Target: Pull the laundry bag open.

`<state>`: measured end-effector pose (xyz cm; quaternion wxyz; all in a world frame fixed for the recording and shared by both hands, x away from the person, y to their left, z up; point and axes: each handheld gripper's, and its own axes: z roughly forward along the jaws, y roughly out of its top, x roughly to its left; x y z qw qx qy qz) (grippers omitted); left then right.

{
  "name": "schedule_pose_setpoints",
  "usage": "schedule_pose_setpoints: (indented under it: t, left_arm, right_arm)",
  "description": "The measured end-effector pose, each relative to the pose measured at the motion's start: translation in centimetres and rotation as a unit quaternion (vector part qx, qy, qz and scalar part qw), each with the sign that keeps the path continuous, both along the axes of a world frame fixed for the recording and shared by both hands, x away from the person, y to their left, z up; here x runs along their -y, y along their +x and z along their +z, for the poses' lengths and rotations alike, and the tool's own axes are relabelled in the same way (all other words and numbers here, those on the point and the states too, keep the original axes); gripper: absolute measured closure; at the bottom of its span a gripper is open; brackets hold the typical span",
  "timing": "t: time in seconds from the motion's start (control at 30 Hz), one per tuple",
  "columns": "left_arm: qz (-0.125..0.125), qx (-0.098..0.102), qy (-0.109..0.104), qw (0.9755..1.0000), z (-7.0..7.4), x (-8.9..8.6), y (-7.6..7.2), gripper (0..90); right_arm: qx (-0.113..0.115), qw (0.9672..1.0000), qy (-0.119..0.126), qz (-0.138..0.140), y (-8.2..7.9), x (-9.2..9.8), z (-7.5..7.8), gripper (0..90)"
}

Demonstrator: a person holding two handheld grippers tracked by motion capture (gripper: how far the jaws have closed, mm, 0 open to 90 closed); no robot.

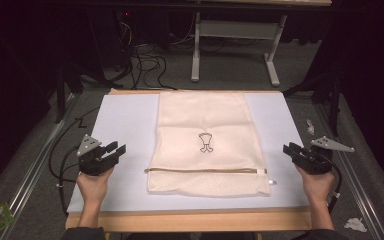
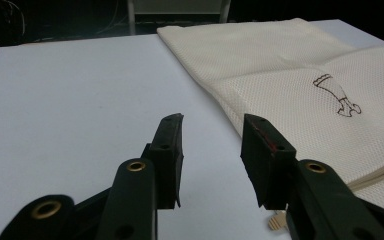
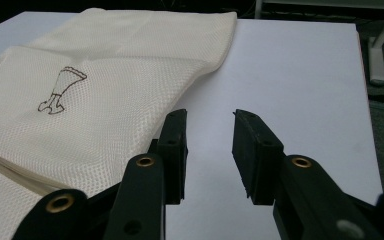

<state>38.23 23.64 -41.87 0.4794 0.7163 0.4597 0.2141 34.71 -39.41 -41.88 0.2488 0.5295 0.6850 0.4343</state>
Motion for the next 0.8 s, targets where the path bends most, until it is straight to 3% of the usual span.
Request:
schedule_pose_setpoints:
  t: [0.37,0.63,0.8]
  left_arm:
    - [0.022,-0.020,0.001,0.9996,-1.6,-0.6,1.0,60.0]
    - [0.033,-0.025,0.002,0.9992,-2.6,-0.7,1.8,59.6]
    - [0.018,-0.029,-0.009,0.9994,-3.2,-0.9,2.2,58.3]
  right_arm:
    - [-0.013,0.9998,0.000,-0.014,0.6,0.6,-0.8,66.6]
    - [-0.026,0.9994,0.001,-0.021,1.1,0.6,-1.9,65.5]
    - [-0.037,0.9989,-0.005,-0.026,1.4,0.6,-2.8,65.0]
